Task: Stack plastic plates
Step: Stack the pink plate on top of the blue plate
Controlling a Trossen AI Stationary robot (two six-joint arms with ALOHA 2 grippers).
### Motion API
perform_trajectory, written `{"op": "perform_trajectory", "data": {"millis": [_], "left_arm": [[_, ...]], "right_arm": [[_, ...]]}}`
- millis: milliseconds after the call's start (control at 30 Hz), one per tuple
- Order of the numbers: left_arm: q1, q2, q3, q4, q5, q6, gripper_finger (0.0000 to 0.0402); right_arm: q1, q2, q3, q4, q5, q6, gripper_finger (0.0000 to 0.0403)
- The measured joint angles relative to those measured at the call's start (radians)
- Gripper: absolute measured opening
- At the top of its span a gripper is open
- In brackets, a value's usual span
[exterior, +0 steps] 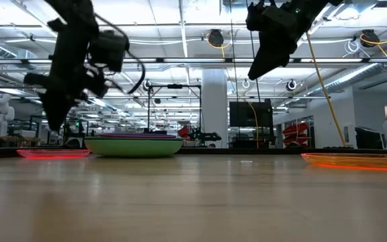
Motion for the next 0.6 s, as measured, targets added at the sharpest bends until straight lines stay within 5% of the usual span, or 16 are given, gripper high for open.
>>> {"op": "perform_trajectory", "data": {"millis": [167, 600], "left_arm": [[0.038, 0.001, -0.119, 0.087, -0.091, -0.051, 0.0037], [0.11, 0.0, -0.117, 0.138, -0.114, 0.096, 0.0037]], "right_arm": [[0.0, 0.0, 0.0, 0.001, 0.0, -0.001, 0.0084], [0.0, 0.0, 0.0, 0.037, 0.0, -0.045, 0.0084]]}}
